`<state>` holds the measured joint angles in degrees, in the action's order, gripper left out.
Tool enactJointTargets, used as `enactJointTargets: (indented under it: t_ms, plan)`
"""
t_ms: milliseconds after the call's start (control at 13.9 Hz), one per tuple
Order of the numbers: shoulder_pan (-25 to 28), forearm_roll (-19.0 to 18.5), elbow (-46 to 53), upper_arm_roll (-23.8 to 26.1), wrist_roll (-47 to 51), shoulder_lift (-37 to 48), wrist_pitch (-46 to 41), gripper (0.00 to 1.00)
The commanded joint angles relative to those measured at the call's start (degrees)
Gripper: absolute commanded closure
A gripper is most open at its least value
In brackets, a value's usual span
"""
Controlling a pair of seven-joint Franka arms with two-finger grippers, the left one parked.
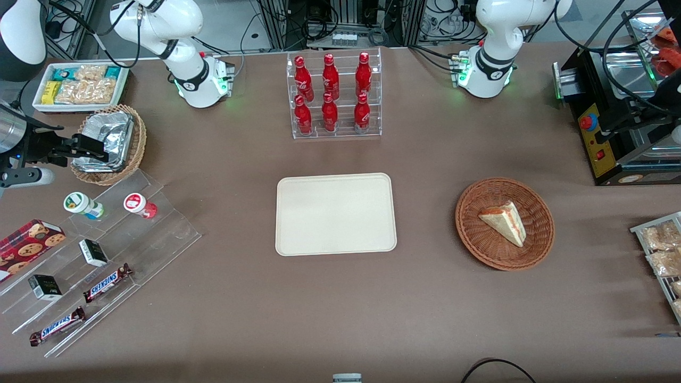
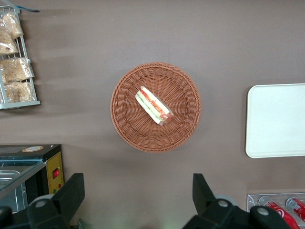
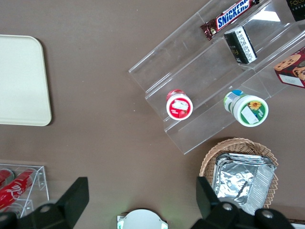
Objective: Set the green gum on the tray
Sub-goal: 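Lower the right gripper toward the green-and-white gum bottle on the acrylic rack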
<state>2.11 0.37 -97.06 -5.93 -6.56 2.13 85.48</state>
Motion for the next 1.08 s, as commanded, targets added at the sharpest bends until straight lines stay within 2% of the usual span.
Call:
enactJointTargets:
  t_ms: [0,288,504,647,1007]
  plan:
    - [-0.4,-1.0,1.4,0.3,1.3,-0.6,-0.9,0.0]
    - [-0.8,-0.3,-0.8,0.1,-0.5,-0.7,1.0,0.0]
    - [-4.5,-0.3,-6.5,-0.3,-13.9,-0.7,8.0,0.0]
    - [-5.0,-0.8,-9.0,-0.6,-19.7,-0.7,12.2,0.0]
    - [-11.0,-1.0,-10.8,-1.2,-50.4,-5.6,20.7,0.0]
